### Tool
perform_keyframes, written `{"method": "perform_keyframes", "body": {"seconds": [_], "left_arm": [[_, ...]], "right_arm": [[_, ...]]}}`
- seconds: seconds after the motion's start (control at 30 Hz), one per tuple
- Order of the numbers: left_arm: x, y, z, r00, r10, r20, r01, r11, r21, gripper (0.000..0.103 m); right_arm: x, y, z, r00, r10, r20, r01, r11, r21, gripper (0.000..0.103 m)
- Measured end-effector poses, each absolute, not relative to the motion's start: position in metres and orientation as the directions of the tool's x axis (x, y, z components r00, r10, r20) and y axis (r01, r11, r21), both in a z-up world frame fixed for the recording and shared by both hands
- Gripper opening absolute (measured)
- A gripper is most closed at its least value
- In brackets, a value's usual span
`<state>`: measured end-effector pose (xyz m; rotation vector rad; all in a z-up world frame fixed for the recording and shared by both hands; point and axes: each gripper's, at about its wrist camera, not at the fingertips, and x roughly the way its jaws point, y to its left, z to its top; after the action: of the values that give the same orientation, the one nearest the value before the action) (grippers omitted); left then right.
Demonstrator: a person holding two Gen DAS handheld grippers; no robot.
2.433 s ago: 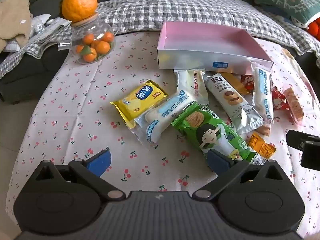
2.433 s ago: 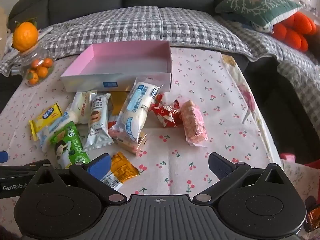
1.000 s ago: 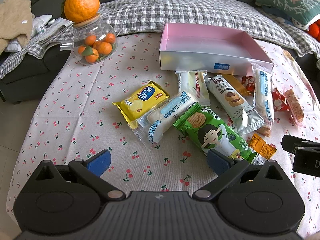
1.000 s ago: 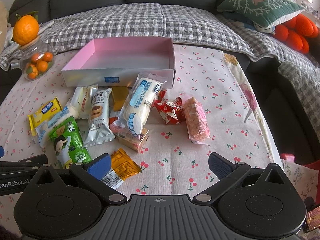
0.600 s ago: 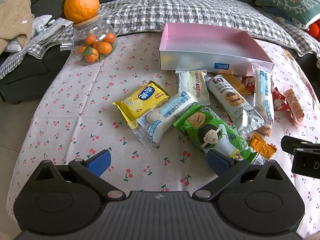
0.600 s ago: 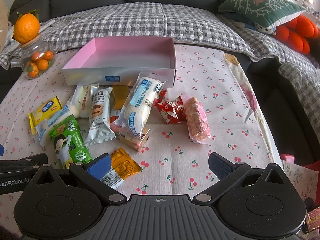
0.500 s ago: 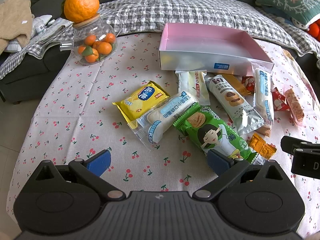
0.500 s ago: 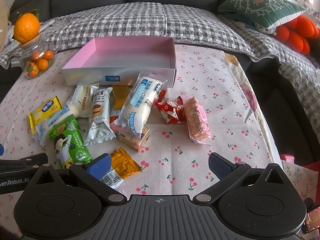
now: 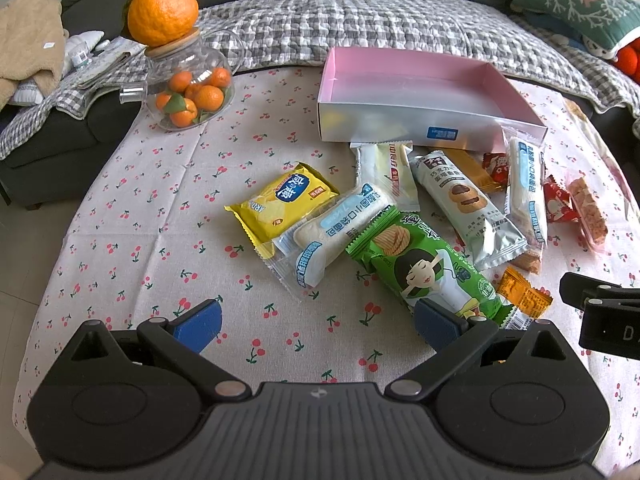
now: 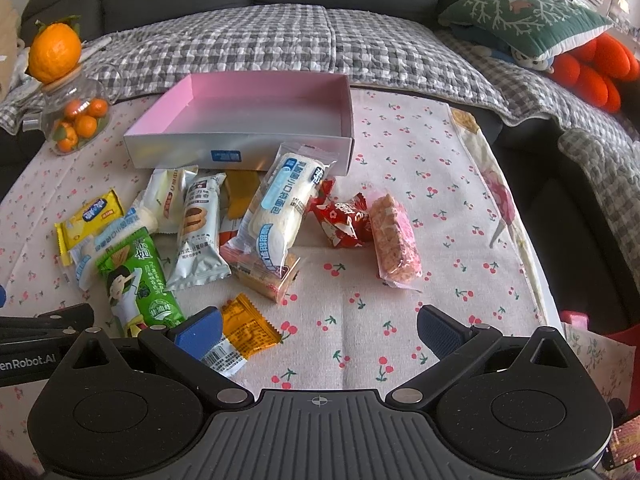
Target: Organize snacks
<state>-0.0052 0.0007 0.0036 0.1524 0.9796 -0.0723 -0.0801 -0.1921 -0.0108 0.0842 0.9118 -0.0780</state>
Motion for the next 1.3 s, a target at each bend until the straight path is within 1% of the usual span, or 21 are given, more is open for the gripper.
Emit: {"method": "perform_keyframes", "body": {"seconds": [0.27,0.43,0.5,0.63,0.77,0.93,1.07,1.3], "left_arm": [[-0.005,0.001,0.005,0.573,0.022,-0.819,0.121,0.986,0.111,0.102],[-0.008,0.004,0.008,0.626,0.017,-0.779,0.132,0.983,0.127,0.102],[-0.005,0.005,0.008,0.61,0.007,-0.792,0.148,0.981,0.122,0.102],[-0.001,0.01,0.013,0.569,-0.079,-0.818,0.191,0.981,0.039,0.102],[0.001,0.002,0.02,0.567,-0.108,-0.817,0.254,0.966,0.048,0.102],[0.014,-0.004,0.025,0.524,-0.167,-0.835,0.302,0.953,-0.002,0.102],[0.026,-0.009,0.027,0.524,-0.176,-0.833,0.307,0.952,-0.007,0.102],[0.046,-0.013,0.021,0.525,-0.217,-0.823,0.298,0.953,-0.062,0.101]], "right_arm": [[-0.078,-0.194,-0.01,0.616,-0.041,-0.787,0.098,0.995,0.025,0.103],[-0.08,-0.201,-0.008,0.637,-0.087,-0.766,0.124,0.992,-0.01,0.103],[-0.077,-0.206,-0.009,0.624,-0.07,-0.779,0.13,0.991,0.015,0.103],[-0.073,-0.214,-0.007,0.608,-0.007,-0.794,0.118,0.99,0.082,0.103],[-0.067,-0.213,0.0,0.598,0.023,-0.801,0.094,0.991,0.099,0.103],[-0.055,-0.212,0.009,0.568,0.111,-0.816,0.073,0.98,0.184,0.103],[-0.044,-0.211,0.014,0.562,0.106,-0.82,0.082,0.98,0.183,0.103],[-0.018,-0.228,0.002,0.555,0.174,-0.813,0.119,0.951,0.285,0.103]]}}
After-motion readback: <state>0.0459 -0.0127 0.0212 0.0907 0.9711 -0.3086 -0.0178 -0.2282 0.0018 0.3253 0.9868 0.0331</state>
